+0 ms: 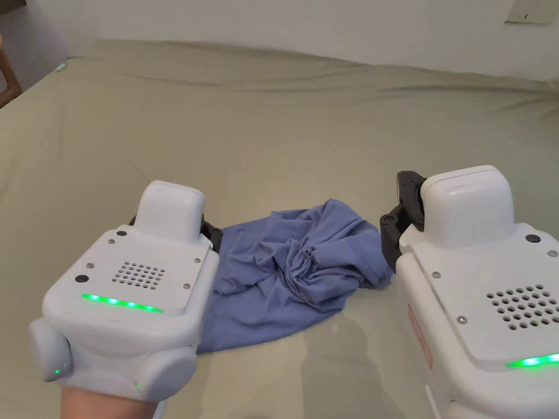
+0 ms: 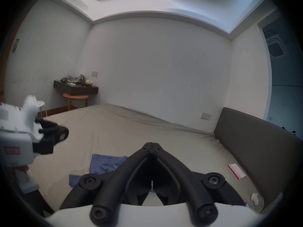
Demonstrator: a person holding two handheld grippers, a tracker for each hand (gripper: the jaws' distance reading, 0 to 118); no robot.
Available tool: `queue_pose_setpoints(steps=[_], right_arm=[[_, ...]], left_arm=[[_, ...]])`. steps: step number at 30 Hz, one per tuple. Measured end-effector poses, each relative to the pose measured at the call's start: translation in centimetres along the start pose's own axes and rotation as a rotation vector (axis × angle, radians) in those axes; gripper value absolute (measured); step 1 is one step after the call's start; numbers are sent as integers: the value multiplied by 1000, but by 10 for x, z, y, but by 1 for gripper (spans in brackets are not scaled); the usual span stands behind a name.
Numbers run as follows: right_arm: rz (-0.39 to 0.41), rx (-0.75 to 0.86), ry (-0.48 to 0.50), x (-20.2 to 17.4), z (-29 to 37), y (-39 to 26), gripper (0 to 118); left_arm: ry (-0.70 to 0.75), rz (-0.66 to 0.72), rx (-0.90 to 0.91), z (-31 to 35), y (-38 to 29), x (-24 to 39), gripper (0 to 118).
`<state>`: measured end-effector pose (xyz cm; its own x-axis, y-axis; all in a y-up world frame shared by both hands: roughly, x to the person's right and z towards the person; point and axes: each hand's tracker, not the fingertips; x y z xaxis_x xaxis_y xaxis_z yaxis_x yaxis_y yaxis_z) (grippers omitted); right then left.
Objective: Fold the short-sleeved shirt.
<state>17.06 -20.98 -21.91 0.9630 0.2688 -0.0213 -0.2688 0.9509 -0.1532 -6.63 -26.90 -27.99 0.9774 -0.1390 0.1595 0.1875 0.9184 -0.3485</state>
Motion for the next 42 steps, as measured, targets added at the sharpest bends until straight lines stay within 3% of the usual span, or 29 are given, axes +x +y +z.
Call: queue_pose_setpoints(steps=[3, 7, 8, 9, 10, 13, 19, 22, 24, 27, 31, 32, 33, 35, 38, 42], right_arm=[[-12, -44, 2, 6, -13, -16, 0], [-37, -98, -18, 14, -24, -36, 0], [-38, -117, -24, 16, -27, -42, 0], [-37, -137, -29, 18, -30, -48, 0], [-37, -154, -34, 19, -32, -52, 0], [-36, -205, -46, 26, -40, -67, 0], [-37, -296, -53, 30, -54, -90, 0], [-37, -330, -42, 26, -61, -91, 0], [-22, -352, -31, 26, -70, -90, 0], [-19, -384, 2, 31, -92, -91, 0], [-20, -495, 68, 40, -139, -105, 2], [-27, -522, 76, 44, -156, -113, 16], [-29, -553, 89, 45, -172, -121, 37], [-12, -651, 118, 43, -204, -138, 92], [3, -709, 113, 40, -245, -175, 114], [11, -785, 134, 18, -265, -195, 112]], left_arm=[[-35, -3, -140, -32, -46, -4, 4], [-83, -27, -398, -76, -101, -3, 39], [-88, 10, -466, -89, -115, -4, 77], [-77, 52, -518, -101, -128, -6, 100], [-67, 92, -532, -110, -137, -8, 106], [-6, 79, -559, -126, -152, -10, 106], [-32, 52, -567, -135, -152, -6, 102], [-112, 159, -575, -129, -150, -8, 67], [-150, 142, -544, -121, -145, -3, 9], [-150, 123, -507, -114, -139, 1, 7], [-182, 282, -444, -98, -123, -21, 7], [-178, 284, -416, -92, -117, -26, 7], [-168, 269, -386, -86, -111, -29, 7], [-165, 254, -364, -78, -100, -33, 7], [-157, 254, -354, -70, -91, -39, 7], [-150, 201, -354, -69, -92, -36, 7]])
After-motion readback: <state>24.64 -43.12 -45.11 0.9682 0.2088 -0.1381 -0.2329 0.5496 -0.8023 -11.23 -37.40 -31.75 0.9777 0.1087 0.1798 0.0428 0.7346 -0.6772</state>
